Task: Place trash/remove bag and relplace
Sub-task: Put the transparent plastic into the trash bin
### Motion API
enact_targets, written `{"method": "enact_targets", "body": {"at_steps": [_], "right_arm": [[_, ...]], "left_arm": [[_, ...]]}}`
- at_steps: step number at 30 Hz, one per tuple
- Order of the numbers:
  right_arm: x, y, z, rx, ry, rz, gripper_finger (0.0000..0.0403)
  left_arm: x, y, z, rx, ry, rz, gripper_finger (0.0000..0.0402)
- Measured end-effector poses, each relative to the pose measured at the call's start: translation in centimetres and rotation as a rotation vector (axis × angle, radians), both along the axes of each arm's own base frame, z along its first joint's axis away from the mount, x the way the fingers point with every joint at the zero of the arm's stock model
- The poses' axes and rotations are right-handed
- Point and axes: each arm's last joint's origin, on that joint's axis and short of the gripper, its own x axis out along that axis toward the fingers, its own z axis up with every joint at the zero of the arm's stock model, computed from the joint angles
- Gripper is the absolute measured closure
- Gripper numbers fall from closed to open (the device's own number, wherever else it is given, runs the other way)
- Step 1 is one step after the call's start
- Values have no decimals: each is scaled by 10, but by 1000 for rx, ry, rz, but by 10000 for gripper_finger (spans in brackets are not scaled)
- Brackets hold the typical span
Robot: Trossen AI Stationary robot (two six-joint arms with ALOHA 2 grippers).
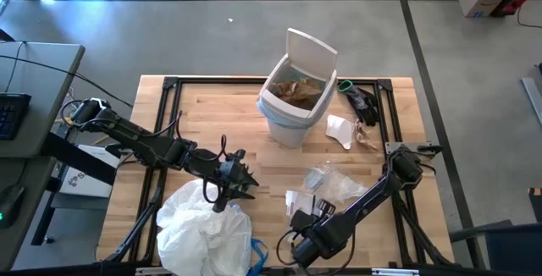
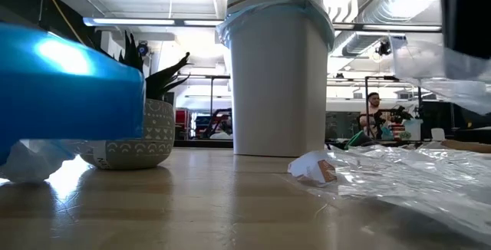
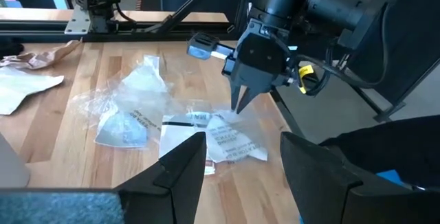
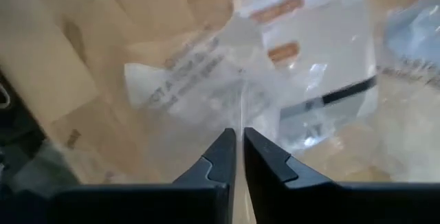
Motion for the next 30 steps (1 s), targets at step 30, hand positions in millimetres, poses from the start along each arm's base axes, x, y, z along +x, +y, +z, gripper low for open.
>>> {"method": "enact_targets", "body": {"at_steps": [30], "right_arm": [[15, -37, 127, -335, -312, 57, 403]], "left_arm": [[-3, -5, -2, 26, 10, 6, 232]]}}
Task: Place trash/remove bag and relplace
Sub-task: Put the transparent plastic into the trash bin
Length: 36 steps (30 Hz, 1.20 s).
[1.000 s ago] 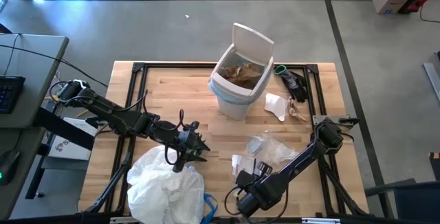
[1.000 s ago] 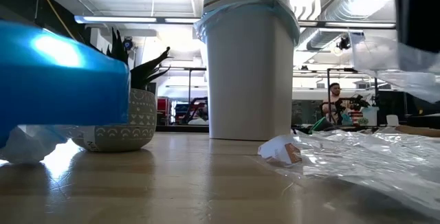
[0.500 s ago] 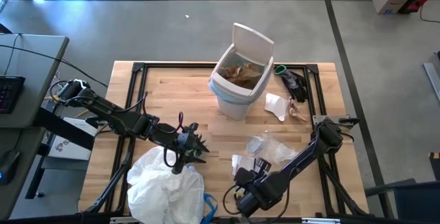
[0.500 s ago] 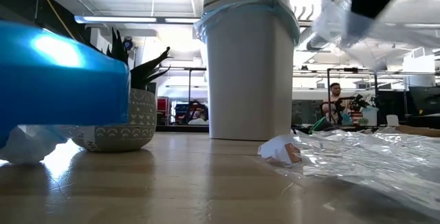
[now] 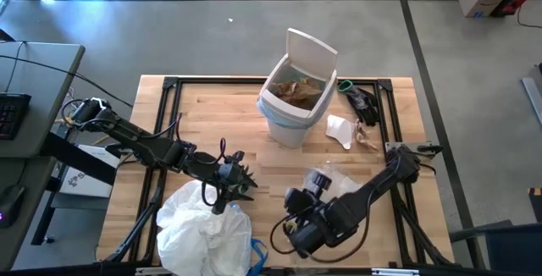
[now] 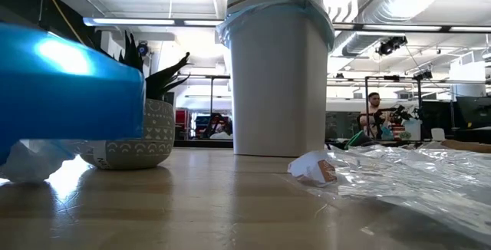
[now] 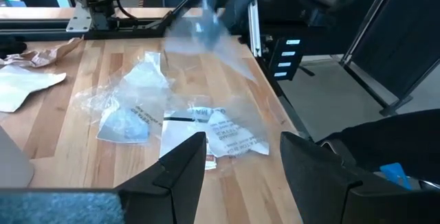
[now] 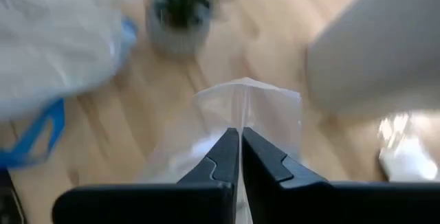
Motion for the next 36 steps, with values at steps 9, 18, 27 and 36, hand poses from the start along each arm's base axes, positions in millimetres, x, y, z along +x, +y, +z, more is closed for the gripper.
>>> {"method": "enact_targets", "body": {"at_steps": [9, 18, 27, 36], "right_arm": [[0, -64, 52, -195, -131, -42, 403], [-4, -146, 102, -412, -258, -210, 403], [7, -219, 134, -595, -257, -280, 403], [11, -275, 128, -457, -223, -275, 403]], "left_arm": [[-1, -4, 0, -7, 1, -14, 232], [-4, -9, 0, -9, 2, -35, 232], [-4, -9, 0, -11, 3, -39, 232], [-4, -9, 0, -13, 5, -46, 232]]}}
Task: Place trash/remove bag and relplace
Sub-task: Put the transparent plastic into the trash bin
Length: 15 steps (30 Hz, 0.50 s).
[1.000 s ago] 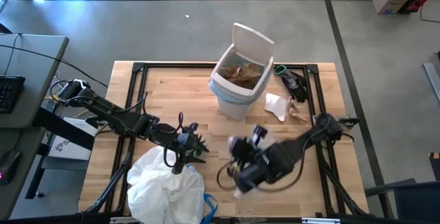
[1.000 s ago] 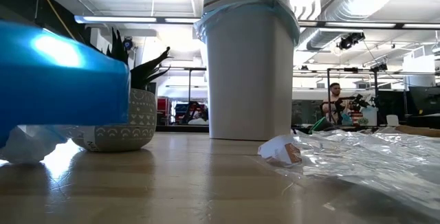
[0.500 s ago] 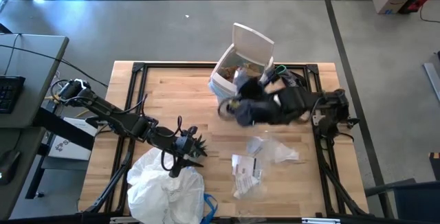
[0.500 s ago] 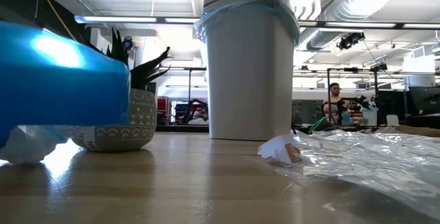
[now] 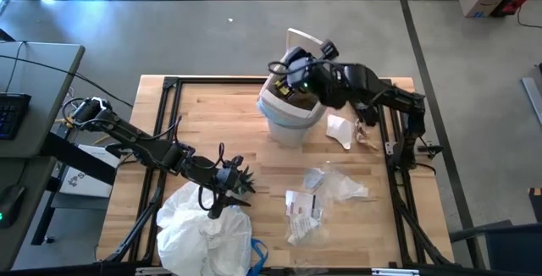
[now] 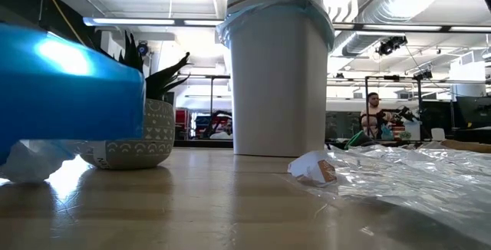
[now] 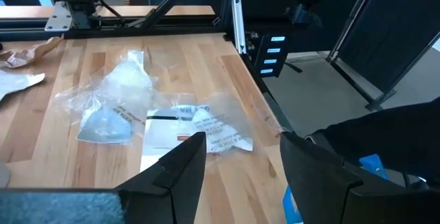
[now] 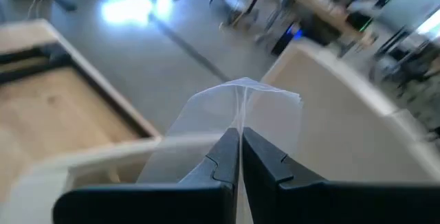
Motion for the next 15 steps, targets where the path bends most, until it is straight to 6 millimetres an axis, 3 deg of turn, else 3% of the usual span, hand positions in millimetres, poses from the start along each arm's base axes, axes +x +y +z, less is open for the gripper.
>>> {"method": "enact_targets", "body": {"at_steps": [11, 15], "right_arm": [[14, -12, -68, 287, 191, 55, 403], [15, -14, -79, 341, 197, 62, 402]], "left_arm": [[-1, -1, 0, 3, 0, -19, 232], [-1, -1, 0, 3, -1, -19, 232]]}}
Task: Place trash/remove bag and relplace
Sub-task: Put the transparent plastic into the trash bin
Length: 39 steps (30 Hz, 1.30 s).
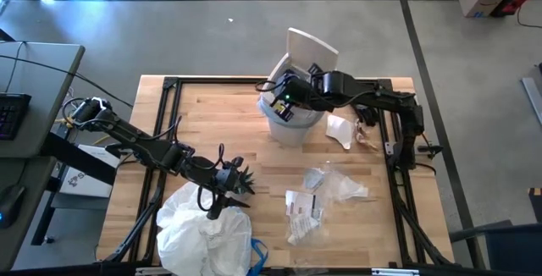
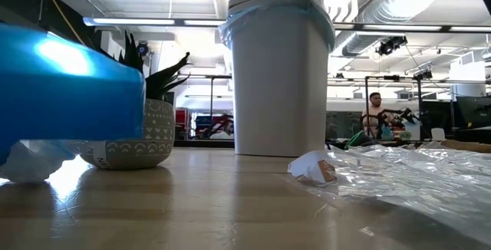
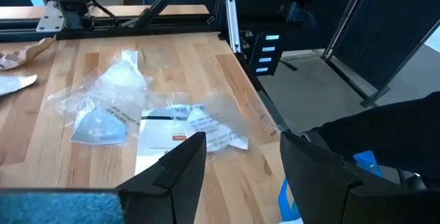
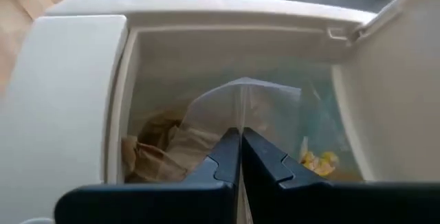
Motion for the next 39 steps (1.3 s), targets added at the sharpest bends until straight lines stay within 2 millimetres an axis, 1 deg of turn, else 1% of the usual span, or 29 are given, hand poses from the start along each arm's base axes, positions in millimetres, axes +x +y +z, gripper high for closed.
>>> {"method": "enact_targets", "body": {"at_steps": [4, 8, 14, 18, 24, 28, 31, 35, 39], "right_arm": [[-1, -5, -1, 39, -8, 0, 402], [-1, -11, 1, 114, -44, -5, 403], [-1, -14, 2, 214, -78, -7, 399], [-3, -12, 1, 244, -74, -16, 373], [-4, -12, 5, 246, -102, -18, 314], [-10, -10, 15, 236, -142, -22, 282], [-17, -6, 23, 216, -170, -29, 267], [-28, 4, 42, 155, -237, -23, 261], [-42, 22, 62, 109, -309, 27, 261]], "left_arm": [[0, 0, 0, -2, 1, 1, 232], [0, 0, 0, -4, 2, 3, 232], [0, 0, 0, -4, 1, 5, 232], [0, 0, 0, -5, 1, 9, 232], [0, 0, 0, -6, 1, 13, 232], [0, 0, 0, -18, 6, 19, 232], [0, 0, 0, -19, 6, 19, 232], [0, 0, 0, -24, 8, 22, 232], [0, 0, 0, -24, 8, 27, 232]]}}
